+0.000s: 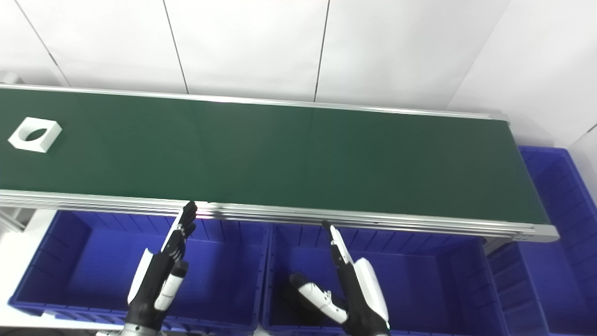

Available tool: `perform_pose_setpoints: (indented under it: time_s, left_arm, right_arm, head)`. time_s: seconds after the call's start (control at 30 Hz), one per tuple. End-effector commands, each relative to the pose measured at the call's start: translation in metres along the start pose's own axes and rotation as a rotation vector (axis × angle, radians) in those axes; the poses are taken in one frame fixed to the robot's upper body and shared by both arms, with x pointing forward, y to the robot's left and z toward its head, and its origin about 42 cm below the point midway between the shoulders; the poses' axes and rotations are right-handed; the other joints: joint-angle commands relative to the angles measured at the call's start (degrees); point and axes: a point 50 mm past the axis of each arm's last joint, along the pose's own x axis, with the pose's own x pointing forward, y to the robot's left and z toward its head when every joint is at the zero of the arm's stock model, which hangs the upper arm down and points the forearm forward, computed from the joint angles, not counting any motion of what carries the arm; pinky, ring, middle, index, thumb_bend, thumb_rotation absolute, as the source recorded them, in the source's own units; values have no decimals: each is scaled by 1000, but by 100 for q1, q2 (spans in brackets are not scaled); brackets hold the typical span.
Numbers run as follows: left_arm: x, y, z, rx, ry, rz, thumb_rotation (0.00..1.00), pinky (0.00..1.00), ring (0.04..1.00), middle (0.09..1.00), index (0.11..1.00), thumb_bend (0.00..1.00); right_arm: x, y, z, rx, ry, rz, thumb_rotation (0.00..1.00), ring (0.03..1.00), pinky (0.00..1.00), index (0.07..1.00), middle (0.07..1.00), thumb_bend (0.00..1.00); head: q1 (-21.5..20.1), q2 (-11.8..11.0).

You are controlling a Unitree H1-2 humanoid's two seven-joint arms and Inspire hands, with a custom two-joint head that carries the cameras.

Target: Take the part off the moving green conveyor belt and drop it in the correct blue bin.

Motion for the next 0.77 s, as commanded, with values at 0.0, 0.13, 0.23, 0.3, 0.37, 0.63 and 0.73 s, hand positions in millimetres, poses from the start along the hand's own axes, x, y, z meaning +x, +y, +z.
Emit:
perform_pose_setpoints:
  time_s: [0.0, 0.13, 0.23, 0.3, 0.37, 0.63, 0.73]
  left_arm:
    - [6, 5, 5, -2, -48, -9, 1000, 1000, 1000, 1000, 990, 599]
    - [4, 4, -2, -4, -30, -16, 1000, 983, 1000, 1000, 986, 624]
    - [0, 4, -6, -17, -12, -7, 1000, 985, 1000, 1000, 987, 622]
    - [-2, 4, -8, -28, -2, 0, 1000, 988, 1000, 1000, 985, 623]
    - [-4, 4, -11, -33, 9, 3, 1000, 987, 1000, 1000, 988, 637]
    - [-6, 5, -19, -30, 38, 9, 1000, 974, 1000, 1000, 988, 638]
    - [-5, 6, -21, -22, 44, 8, 1000, 971, 1000, 1000, 994, 643]
  right_arm:
    - [1, 7, 7, 104, -91, -25, 852, 964, 902, 993, 999, 722]
    - [3, 16, 1, 189, -124, -21, 883, 982, 929, 996, 1000, 746]
    - [5, 21, -5, 290, -129, -40, 849, 996, 928, 1000, 1000, 704]
    - [6, 24, -9, 347, -125, -44, 860, 1000, 940, 1000, 1000, 683]
    - [9, 25, -15, 384, -125, -48, 894, 1000, 971, 1000, 1000, 686]
    - [20, 28, -32, 415, -132, -70, 874, 1000, 978, 1000, 1000, 707]
    - [24, 27, -35, 399, -136, -95, 880, 1000, 986, 1000, 1000, 707]
  head:
    - [-3, -72]
    - [-4, -171]
    - [-24, -335]
    - [-37, -412]
    - [-59, -518]
    - [-113, -874]
    - [-119, -942]
